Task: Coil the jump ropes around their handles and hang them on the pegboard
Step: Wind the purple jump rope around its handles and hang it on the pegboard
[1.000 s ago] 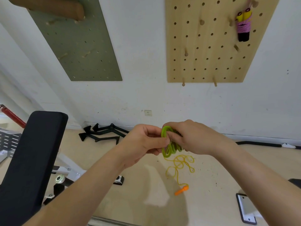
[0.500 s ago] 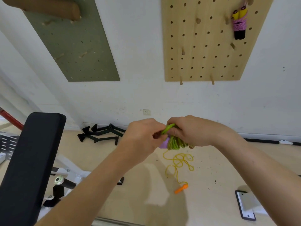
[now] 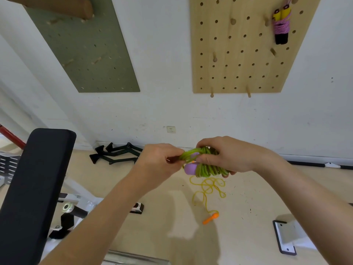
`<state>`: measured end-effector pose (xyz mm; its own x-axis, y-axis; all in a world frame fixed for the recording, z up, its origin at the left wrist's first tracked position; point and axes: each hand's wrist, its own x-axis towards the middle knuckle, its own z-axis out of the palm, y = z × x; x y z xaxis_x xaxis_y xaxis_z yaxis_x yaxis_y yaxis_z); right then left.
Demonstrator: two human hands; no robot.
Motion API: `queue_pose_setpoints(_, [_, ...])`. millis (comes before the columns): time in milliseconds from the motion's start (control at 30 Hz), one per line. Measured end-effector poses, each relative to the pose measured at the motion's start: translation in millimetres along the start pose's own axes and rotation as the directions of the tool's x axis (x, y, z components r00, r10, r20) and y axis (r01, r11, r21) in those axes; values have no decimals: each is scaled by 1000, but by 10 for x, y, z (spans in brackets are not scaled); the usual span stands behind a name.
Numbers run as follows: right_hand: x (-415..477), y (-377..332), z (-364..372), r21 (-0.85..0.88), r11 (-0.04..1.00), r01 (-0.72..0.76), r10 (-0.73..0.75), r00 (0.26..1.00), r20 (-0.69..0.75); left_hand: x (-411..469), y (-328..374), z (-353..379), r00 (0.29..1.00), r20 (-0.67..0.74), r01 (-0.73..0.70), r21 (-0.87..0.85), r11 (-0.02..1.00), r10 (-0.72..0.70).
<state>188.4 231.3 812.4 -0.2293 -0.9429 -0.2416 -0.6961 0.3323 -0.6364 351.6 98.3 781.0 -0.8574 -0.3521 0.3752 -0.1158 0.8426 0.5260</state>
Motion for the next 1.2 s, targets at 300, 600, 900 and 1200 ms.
queue_pose_setpoints(300, [73, 102, 72, 272, 962, 5, -6, 1000, 0, 39, -26, 23, 973, 91, 227, -227, 947, -211])
queue_pose_setpoints(600, [59, 163, 321, 540, 840, 56, -64, 998, -5, -98, -22, 141, 960, -71, -217, 421, 881, 271])
queue_pose_setpoints(900, [38, 93, 565, 446, 880, 163, -121, 985, -121, -196, -44, 135, 978, -113, -101, 467, 879, 173])
queue_pose_setpoints(1200, [40, 46, 651, 52, 965, 259, -243, 947, -211, -270, -63, -60, 962, 55, 273, -73, 959, -269])
